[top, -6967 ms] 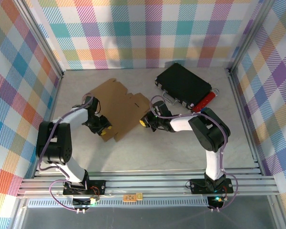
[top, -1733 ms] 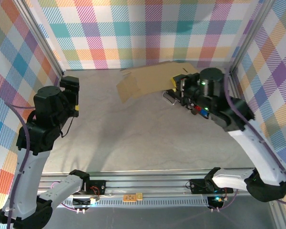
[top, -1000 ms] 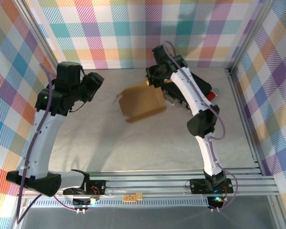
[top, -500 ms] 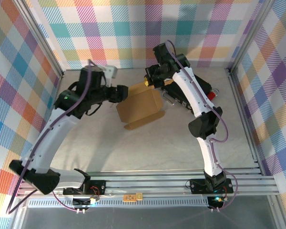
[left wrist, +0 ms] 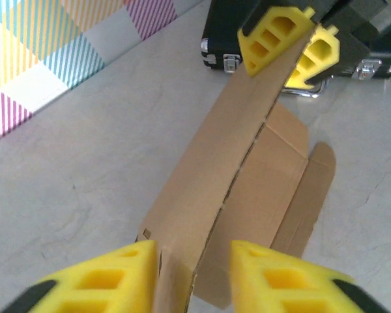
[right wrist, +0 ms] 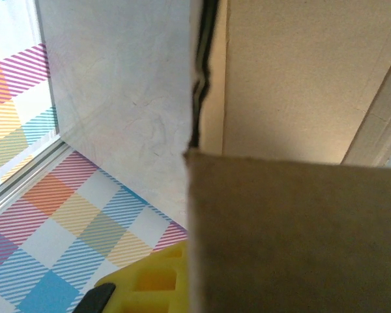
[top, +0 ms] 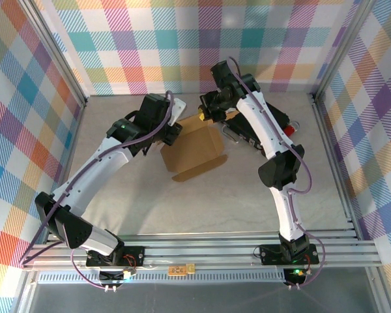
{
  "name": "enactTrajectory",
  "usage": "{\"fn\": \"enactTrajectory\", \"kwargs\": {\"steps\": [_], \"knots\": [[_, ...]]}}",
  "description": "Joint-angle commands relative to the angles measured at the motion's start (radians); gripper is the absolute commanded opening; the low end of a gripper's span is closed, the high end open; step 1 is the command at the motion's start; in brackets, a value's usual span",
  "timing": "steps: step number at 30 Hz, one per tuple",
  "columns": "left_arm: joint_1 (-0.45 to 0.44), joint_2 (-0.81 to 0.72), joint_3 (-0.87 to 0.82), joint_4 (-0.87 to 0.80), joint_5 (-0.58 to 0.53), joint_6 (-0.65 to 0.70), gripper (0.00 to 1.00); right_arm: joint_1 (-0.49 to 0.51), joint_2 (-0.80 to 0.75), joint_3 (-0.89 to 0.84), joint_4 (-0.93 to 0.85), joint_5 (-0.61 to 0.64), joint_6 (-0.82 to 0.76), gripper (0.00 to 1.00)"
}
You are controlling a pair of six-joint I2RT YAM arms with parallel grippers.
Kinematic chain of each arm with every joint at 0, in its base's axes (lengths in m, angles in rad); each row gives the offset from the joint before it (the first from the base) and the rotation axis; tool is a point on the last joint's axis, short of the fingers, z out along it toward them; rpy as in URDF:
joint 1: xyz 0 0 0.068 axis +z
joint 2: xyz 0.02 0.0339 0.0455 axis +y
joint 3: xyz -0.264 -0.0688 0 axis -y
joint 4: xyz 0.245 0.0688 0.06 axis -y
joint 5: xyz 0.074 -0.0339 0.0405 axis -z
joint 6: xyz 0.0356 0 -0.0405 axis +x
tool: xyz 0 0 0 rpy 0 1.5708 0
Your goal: Fold the paper box
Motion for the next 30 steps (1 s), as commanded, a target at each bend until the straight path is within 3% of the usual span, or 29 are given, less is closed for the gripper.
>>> {"fn": "enactTrajectory", "kwargs": {"steps": [1, 3, 6, 8, 11, 18, 30], "knots": [[-0.025, 0.024, -0.016, 0.017, -0.010, 0.038, 0.21, -0.005, -0.018, -0.013, -0.007, -0.035, -0.013, 0.00], [-0.037, 0.025, -0.033, 0.017, -0.011, 0.041, 0.11, -0.006, -0.019, -0.026, 0.006, -0.047, -0.016, 0.01], [-0.039, 0.017, -0.065, 0.012, -0.014, 0.035, 0.00, -0.009, -0.031, -0.052, 0.034, -0.078, -0.023, 0.21], [-0.040, 0.011, -0.081, 0.006, -0.016, 0.033, 0.00, -0.013, -0.051, -0.079, 0.065, -0.094, -0.039, 0.37], [-0.040, -0.007, -0.110, 0.002, 0.002, 0.033, 0.00, -0.014, -0.095, -0.135, 0.098, -0.120, -0.065, 0.49], [-0.040, -0.018, -0.139, 0.003, 0.020, 0.027, 0.00, 0.012, -0.207, -0.351, 0.223, -0.189, -0.069, 0.43], [-0.040, -0.012, -0.135, 0.008, 0.019, 0.025, 0.00, 0.022, -0.192, -0.419, 0.257, -0.207, -0.095, 0.30]]}}
